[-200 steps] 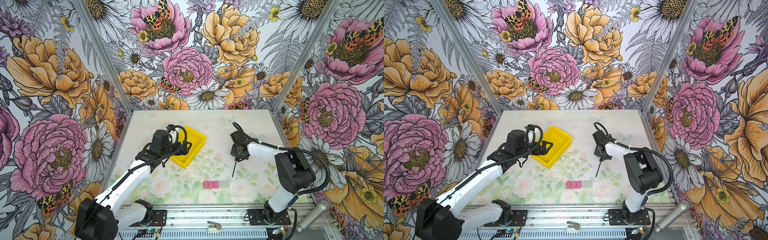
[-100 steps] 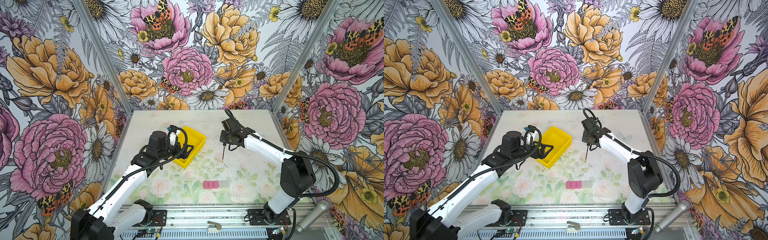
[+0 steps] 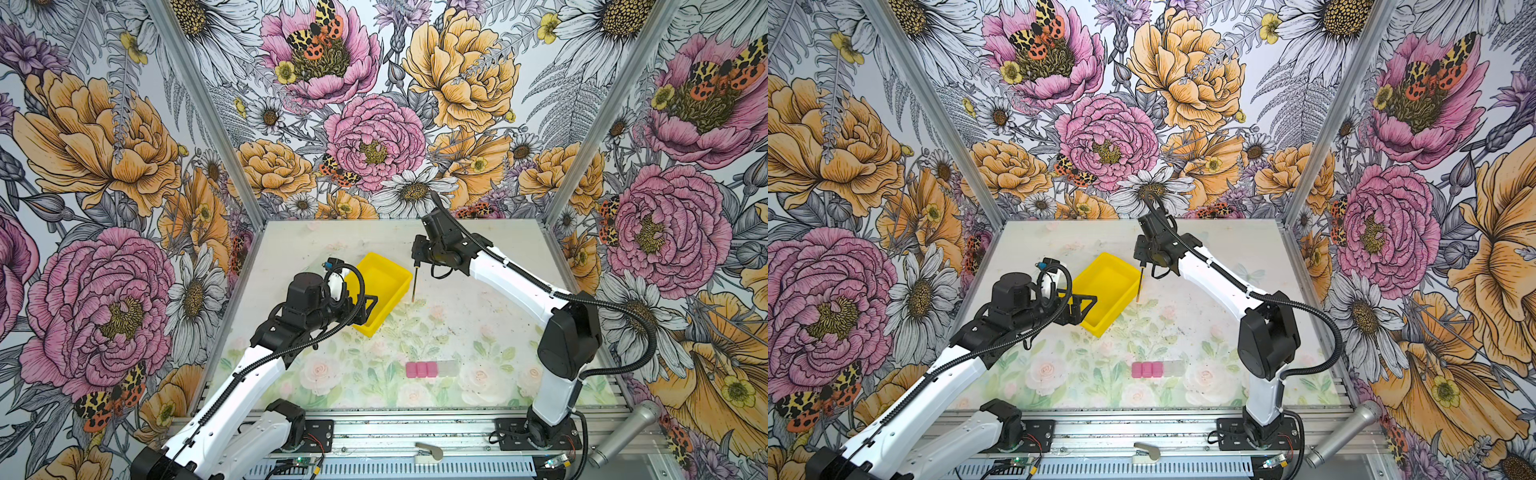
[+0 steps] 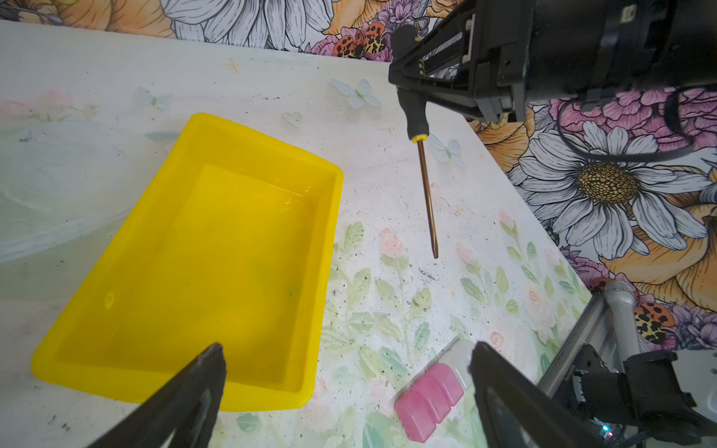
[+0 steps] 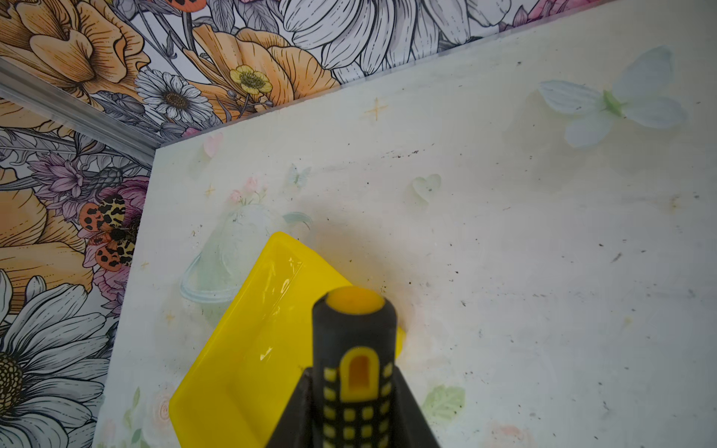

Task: Put the screwdriver in the bin
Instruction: Place the screwdriver into the bin.

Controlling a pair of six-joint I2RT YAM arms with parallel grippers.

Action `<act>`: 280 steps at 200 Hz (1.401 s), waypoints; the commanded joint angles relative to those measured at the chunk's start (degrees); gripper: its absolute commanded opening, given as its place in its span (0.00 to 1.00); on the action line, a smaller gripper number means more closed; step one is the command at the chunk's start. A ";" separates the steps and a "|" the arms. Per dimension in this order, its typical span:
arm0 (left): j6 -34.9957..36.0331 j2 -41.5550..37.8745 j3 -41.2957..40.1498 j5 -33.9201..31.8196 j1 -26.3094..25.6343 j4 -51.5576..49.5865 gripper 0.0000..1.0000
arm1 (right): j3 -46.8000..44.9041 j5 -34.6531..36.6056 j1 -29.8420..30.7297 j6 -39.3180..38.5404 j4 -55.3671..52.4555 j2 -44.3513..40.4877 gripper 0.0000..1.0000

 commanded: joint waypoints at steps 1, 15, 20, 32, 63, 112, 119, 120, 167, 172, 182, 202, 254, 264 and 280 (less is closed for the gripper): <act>-0.99 -2.16 -1.23 -5.22 0.51 -0.97 0.99 | 4.91 -2.44 0.82 3.64 -0.05 3.23 0.00; -1.20 -2.92 -1.61 -6.38 0.55 -1.08 0.99 | 8.03 -3.44 1.50 4.76 -0.09 5.76 0.00; -1.38 -3.10 -1.67 -7.10 0.61 -1.14 0.99 | 9.19 -3.72 1.66 5.12 -0.14 6.63 0.00; -1.99 -3.37 -1.90 -8.55 1.11 -0.98 0.99 | 11.68 -4.06 2.17 6.06 -0.16 8.68 0.00; -3.39 -3.30 -2.54 -9.70 4.03 0.02 0.99 | 18.89 -5.68 3.28 8.20 -0.18 14.36 0.00; -3.98 -4.44 -3.48 -10.61 7.02 0.19 0.99 | 23.37 -4.98 4.17 8.74 -0.21 19.95 0.00; -4.00 -4.44 -3.58 -10.76 7.12 0.28 0.99 | 23.71 -4.98 4.26 8.87 -0.25 20.61 0.00; -3.98 -4.48 -3.59 -10.76 7.12 0.32 0.99 | 23.77 -5.00 4.26 8.87 -0.26 20.71 0.00; -3.86 -4.35 -3.83 -10.76 7.19 0.51 0.99 | 27.52 -5.25 4.95 9.37 -0.27 25.72 0.00; -3.88 -4.35 -3.84 -10.76 7.21 0.56 0.99 | 27.90 -5.36 5.16 9.52 -0.26 26.27 0.00; -3.86 -4.42 -3.95 -10.84 7.21 0.59 0.99 | 28.57 -5.45 5.53 9.67 -0.27 27.12 0.00; -3.88 -4.53 -4.05 -11.11 7.31 0.69 0.99 | 29.23 -5.64 6.14 9.73 -0.27 28.77 0.00; -3.76 -4.87 -4.29 -11.37 7.40 0.81 0.99 | 30.96 -6.01 6.93 10.12 -0.18 32.67 0.00; -3.73 -4.97 -4.31 -11.54 7.41 0.81 0.99 | 31.45 -6.23 7.15 9.95 -0.17 33.56 0.01; -3.52 -5.13 -4.32 -11.85 7.38 0.86 0.99 | 31.38 -6.39 7.38 10.19 -0.26 34.55 0.02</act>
